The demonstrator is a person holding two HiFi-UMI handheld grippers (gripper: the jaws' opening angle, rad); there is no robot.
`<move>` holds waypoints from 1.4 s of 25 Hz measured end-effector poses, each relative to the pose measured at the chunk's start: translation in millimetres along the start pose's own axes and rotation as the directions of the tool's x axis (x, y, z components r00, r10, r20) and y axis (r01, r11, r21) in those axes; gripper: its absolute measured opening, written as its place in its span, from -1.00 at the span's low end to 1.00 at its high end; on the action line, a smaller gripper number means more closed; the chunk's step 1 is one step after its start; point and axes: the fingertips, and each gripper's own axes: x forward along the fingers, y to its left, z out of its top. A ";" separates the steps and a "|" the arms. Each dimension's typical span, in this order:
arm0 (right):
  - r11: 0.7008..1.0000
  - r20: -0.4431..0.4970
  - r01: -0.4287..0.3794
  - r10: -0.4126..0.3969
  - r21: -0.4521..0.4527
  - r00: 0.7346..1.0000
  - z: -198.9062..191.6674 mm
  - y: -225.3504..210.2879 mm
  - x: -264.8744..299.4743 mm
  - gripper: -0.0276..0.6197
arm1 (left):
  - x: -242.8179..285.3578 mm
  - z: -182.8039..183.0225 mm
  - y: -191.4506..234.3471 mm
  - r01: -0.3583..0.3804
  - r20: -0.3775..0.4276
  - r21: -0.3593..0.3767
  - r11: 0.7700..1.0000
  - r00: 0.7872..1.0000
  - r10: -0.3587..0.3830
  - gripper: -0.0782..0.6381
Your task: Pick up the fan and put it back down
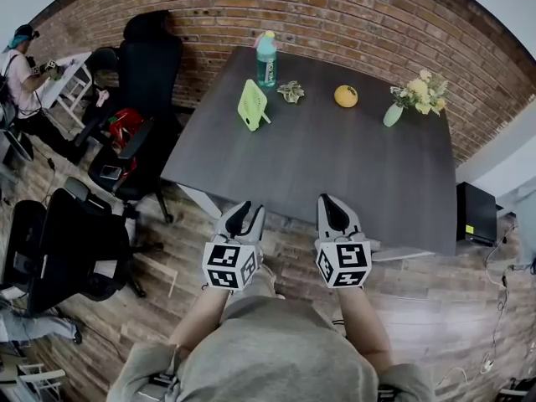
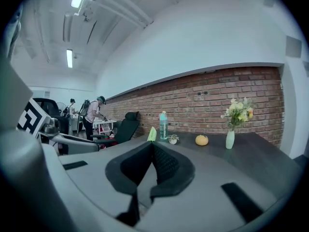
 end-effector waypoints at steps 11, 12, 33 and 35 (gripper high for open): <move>1.000 0.022 0.007 -0.006 -0.021 1.000 -18.2 30.4 -77.9 -0.91 | -54.8 -19.7 -37.0 0.025 0.011 0.016 1.000 1.000 -0.025 -0.66; 1.000 0.022 0.007 -0.006 -0.021 1.000 -20.3 32.8 -83.4 -0.91 | -59.1 -22.0 -39.4 0.027 0.011 0.015 1.000 1.000 -0.028 -0.67; 1.000 0.070 0.012 -0.012 -0.011 0.998 -26.6 46.1 -123.1 -0.91 | -89.0 -32.8 -62.9 0.071 0.024 0.032 0.997 0.997 -0.072 -0.70; 1.000 0.074 0.020 -0.018 -0.019 0.997 -25.8 45.3 -122.9 -0.91 | -89.1 -32.1 -63.0 0.073 0.027 0.032 0.997 0.997 -0.074 -0.70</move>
